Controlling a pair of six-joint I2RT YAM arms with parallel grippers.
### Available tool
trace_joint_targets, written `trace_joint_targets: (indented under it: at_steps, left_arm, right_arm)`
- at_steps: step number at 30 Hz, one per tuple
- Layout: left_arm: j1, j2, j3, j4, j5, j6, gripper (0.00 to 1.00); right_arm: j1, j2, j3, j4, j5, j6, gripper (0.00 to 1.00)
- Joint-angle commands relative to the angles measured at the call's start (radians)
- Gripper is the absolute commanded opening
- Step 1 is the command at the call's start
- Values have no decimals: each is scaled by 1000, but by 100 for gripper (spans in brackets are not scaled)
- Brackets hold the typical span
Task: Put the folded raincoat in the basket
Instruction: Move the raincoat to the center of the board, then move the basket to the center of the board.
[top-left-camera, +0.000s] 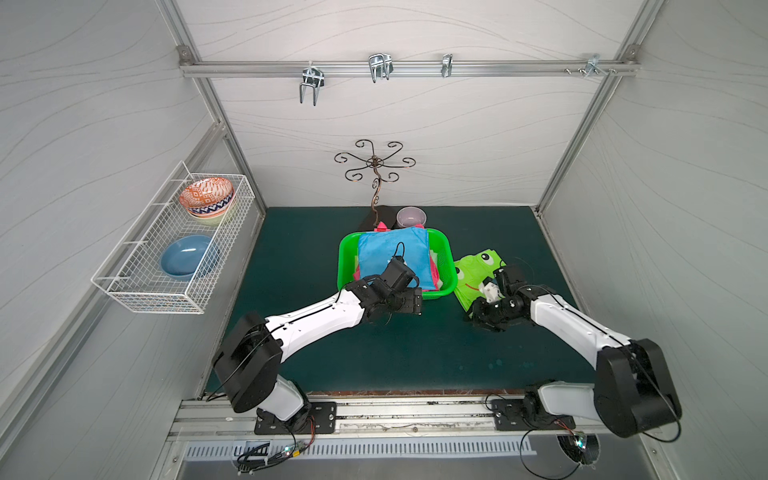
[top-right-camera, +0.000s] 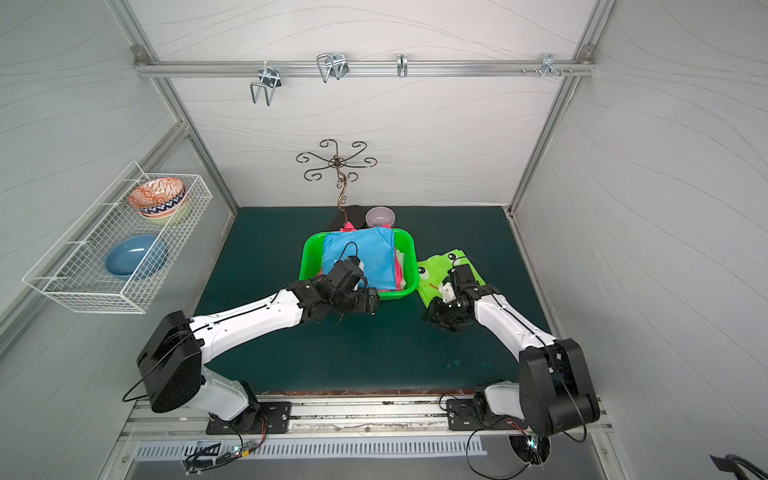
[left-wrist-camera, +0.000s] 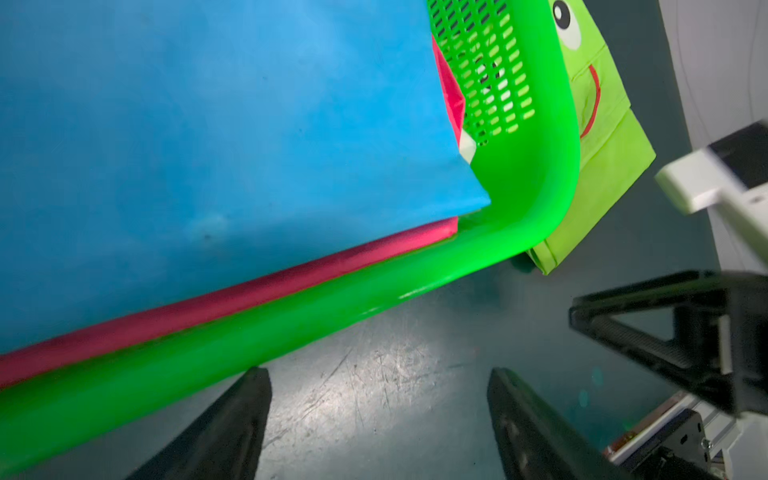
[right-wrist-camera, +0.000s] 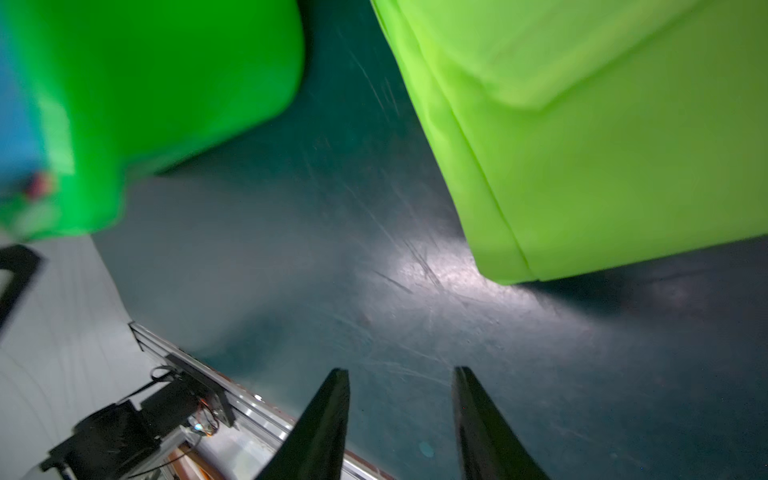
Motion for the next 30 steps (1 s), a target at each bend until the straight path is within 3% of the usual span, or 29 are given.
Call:
trace_joint_targets:
  at_steps: [1,7,12,17,30]
  left_arm:
    - [-2,44,-18,60,-38,36,87]
    - [-6,46,-18,81,-64,54,87]
    - [-7,-2,-40,81,-59,32,87]
    - [-14,-40,-84,82,-59,15,87]
    - [-17,-140,-53,-95,-137,-21,88]
  right_arm:
    - [-45,-28,65,12,-36,-27,45]
    - [-45,80,209,-19,25,-80,60]
    - [-43,233,306,28,152,-19,51]
    - [41,387,433,31,240,3,37]
    - [297,560,668,-34,290,31,36]
